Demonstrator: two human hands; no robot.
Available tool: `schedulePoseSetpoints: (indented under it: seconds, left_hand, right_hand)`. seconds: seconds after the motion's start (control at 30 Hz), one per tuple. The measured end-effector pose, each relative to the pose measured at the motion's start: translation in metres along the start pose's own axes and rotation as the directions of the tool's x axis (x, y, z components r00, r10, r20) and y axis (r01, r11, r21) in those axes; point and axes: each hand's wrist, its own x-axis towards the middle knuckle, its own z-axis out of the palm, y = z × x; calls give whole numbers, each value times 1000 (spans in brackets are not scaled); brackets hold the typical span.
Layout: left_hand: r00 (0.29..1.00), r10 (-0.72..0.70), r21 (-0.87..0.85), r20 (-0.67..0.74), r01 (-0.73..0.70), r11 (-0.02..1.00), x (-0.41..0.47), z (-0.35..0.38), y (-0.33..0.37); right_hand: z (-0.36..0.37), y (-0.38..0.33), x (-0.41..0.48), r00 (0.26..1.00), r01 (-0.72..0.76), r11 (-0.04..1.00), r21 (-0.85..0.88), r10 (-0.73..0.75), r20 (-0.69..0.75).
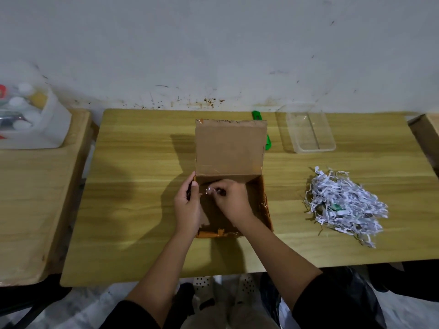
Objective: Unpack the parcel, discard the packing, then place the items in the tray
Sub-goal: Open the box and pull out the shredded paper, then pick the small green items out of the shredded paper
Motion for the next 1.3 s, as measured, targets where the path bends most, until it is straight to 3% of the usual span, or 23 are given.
schedulePoseSetpoints:
  seconds: [0.1,0.2,0.27,0.37,0.43,0.53,0.6,0.63,0.67,0.73,0.83,0.9,0.93,1.0,1.03,1.1,1.17,1.2,1.3]
  left_hand:
    - [994,91,193,-55,-78,978,-6,1,8]
    - [953,274,447,-128,-191,874,-12,4,25]
    - [919,384,478,-92,-298,826,-22,19,45]
    - [827,549,442,119,-539,717,-38,64,61]
    - [764,547,378,341,-644,665,-57,113,58]
    - [609,376,296,698,-725,622,-87,191,30]
    - [496,254,287,831,-772,567,-101,232,3]
    - [476,191,311,859,-780,544,-99,242,-9]
    - [488,122,357,864,-766,535,-98,250,-15]
    - [590,64,439,805,-665,604,-86,254,-23]
    - [721,169,478,672,-597,644,-57,243,-29]
    - [776,280,521,565,-599,608,-51,240,-26]
    - [804,334,512,492,-578,635,-56,242,-20]
    - [787,426,431,447,-607,668,-72,250,-4]
    - [745,427,387,512,-644,660,-80,257,1]
    - [613,297,350,732,-712,608,-89,267,-3]
    - [512,155,363,845,-761,537,-85,270,-18]
    - [508,113,379,854,-756,533,-79,269,-24]
    - [596,113,384,795,-639,667,-73,262,-28]
  right_hand:
    - [-23,-1,-6,995,-22,994,106,32,-97]
    - [-59,4,-15,982,7,980,199,31,-187]
    - [-94,19,-20,971,14,975,221,39,-236]
    - [-148,58,-31,933,3,978,209,73,-352]
    - [-184,91,-47,891,-24,985,171,99,-444]
    - [-227,143,-73,885,-72,995,-70,32,-464]
    - [-247,174,-87,935,-78,968,-239,-12,-355]
    - [-253,186,-91,954,-69,959,-276,-17,-300]
    - [-260,196,-95,963,-70,960,-271,-6,-270]
    - [-276,210,-99,958,-115,975,-190,58,-281]
    - [-294,220,-97,926,-202,976,-84,162,-342]
    - [-298,222,-94,886,-189,981,-43,151,-438]
    - [-296,220,-93,870,-165,985,-53,120,-478]
    - [-288,210,-86,889,-90,988,-125,23,-458]
    - [-283,205,-82,925,-29,983,-181,-43,-378]
    - [-272,203,-73,967,115,943,-314,-179,-183]
    - [-273,214,-68,966,150,933,-326,-209,-155]
    - [-280,221,-68,963,110,950,-291,-175,-206]
    - [-306,236,-73,926,-95,971,-222,4,-379]
